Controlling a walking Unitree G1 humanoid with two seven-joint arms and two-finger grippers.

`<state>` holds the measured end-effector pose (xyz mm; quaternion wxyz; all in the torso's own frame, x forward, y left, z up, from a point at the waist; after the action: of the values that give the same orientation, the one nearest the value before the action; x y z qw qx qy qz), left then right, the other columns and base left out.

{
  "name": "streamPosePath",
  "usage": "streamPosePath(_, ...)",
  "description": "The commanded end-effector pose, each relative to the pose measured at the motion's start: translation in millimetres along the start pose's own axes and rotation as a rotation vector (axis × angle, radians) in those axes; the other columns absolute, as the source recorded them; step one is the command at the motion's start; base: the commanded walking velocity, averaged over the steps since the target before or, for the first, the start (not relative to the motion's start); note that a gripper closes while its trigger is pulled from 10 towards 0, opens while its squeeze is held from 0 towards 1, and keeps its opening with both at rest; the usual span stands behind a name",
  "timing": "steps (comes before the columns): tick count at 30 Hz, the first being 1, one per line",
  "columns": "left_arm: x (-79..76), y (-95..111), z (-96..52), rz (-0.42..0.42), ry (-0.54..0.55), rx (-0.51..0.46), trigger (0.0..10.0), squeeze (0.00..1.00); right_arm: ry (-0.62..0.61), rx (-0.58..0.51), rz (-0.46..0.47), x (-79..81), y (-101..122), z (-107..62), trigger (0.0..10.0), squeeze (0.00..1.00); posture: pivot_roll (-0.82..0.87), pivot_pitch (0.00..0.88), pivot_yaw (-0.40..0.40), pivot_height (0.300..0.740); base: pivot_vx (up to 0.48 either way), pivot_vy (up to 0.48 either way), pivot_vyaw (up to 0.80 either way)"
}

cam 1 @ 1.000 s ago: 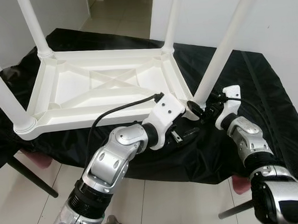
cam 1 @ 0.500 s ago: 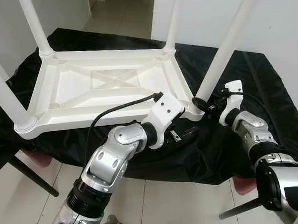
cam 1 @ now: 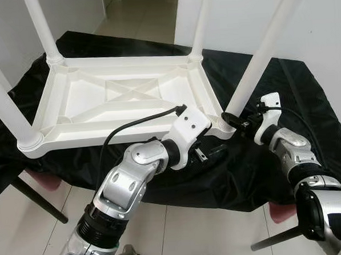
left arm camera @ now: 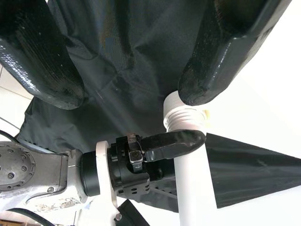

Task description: Building children table

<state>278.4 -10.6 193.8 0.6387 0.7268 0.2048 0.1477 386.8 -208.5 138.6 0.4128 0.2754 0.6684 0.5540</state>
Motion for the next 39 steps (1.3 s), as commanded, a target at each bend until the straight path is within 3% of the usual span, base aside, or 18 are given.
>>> streamPosePath(1, -1.9, 0, 1.8, 0.005, 0.007, -0.001, 10.0, 0.0, -0.011, 0.049, 0.044, 1.6, -16, -8.4, 10.0, 0.0, 0.05, 0.008, -0.051, 0.74, 0.0, 0.0, 0.0)
streamPosePath(15, -6.6, -3, 2.5, -0.003, -0.009, 0.006, 10.0, 0.0, -0.181, 0.018, 0.039, 15.6, -12, -1.1, 10.0, 0.0, 0.04, 0.014, -0.055, 0.74, 0.0, 0.0, 0.0)
streamPosePath(18, -6.8, -3, 2.4, -0.004, -0.009, 0.007, 10.0, 0.0, -0.228, 0.005, 0.077, 21.4, -11, 1.3, 10.0, 0.0, 0.04, 0.015, -0.056, 0.74, 0.0, 0.0, 0.0)
streamPosePath(20, -6.5, -4, 2.4, -0.005, -0.008, 0.008, 10.0, 0.0, -0.354, 0.002, 0.149, 32.2, -9, 4.8, 10.0, 0.0, 0.04, 0.017, -0.058, 0.74, 0.0, 0.0, 0.0)
streamPosePath(21, -6.5, -4, 2.4, -0.005, -0.008, 0.008, 10.0, 0.0, -0.354, 0.002, 0.149, 32.2, -9, 4.8, 10.0, 0.0, 0.04, 0.017, -0.058, 0.74, 0.0, 0.0, 0.0)
streamPosePath(23, -6.2, -4, 2.5, -0.005, -0.007, 0.009, 10.0, 0.0, -0.525, 0.011, 0.193, 37.5, -7, 3.9, 10.0, 0.0, 0.04, 0.017, -0.058, 0.74, 0.0, 0.0, 0.0)
streamPosePath(25, -6.2, -4, 2.5, -0.005, -0.007, 0.009, 10.0, 0.0, -0.525, 0.011, 0.193, 37.5, -7, 3.9, 10.0, 0.0, 0.04, 0.017, -0.058, 0.74, 0.0, 0.0, 0.0)
streamPosePath(26, -5.9, -4, 2.6, -0.005, -0.007, 0.009, 10.0, 0.0, -0.635, 0.025, 0.212, 41.7, -6, 3.2, 10.0, 0.0, 0.04, 0.026, -0.056, 0.74, 0.0, 0.0, 0.0)
streamPosePath(27, -5.9, -4, 2.6, -0.005, -0.007, 0.009, 10.0, 0.0, -0.635, 0.025, 0.212, 41.7, -6, 3.2, 10.0, 0.0, 0.04, 0.026, -0.056, 0.74, 0.0, 0.0, 0.0)
streamPosePath(29, -5.6, -3, 2.7, -0.004, -0.007, 0.009, 10.0, 0.0, -0.753, 0.032, 0.207, 51.8, 0, 3.9, 10.0, 0.0, 0.04, 0.028, -0.053, 0.74, 0.0, 0.0, 0.0)
streamPosePath(38, -5.0, -3, 2.2, -0.005, -0.003, 0.008, 10.0, 0.0, -0.764, 0.061, 0.207, 52.4, 2, 0.7, 10.0, 0.0, 0.04, 0.032, -0.05, 0.74, 0.0, 0.0, 0.0)
streamPosePath(39, -4.8, -3, 2.1, -0.005, -0.002, 0.008, 10.0, 0.0, -0.761, 0.066, 0.199, 53.0, 2, -0.5, 10.0, 0.04, 0.03, 0.033, -0.049, 0.74, 0.0, 0.0, 0.0)
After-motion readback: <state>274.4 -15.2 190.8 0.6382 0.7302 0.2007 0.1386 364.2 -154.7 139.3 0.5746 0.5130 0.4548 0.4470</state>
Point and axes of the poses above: a point about 5 cm out from each wrist's last joint towards the gripper, its own z axis pointing out of the wrist towards the gripper, its own y axis along the axis of the wrist's last joint, x = y × z, the point moved 3 cm from there along z, pointing out of the wrist towards the gripper, and after that the axes turned 11 degrees about -z, right-handed, at the moved point
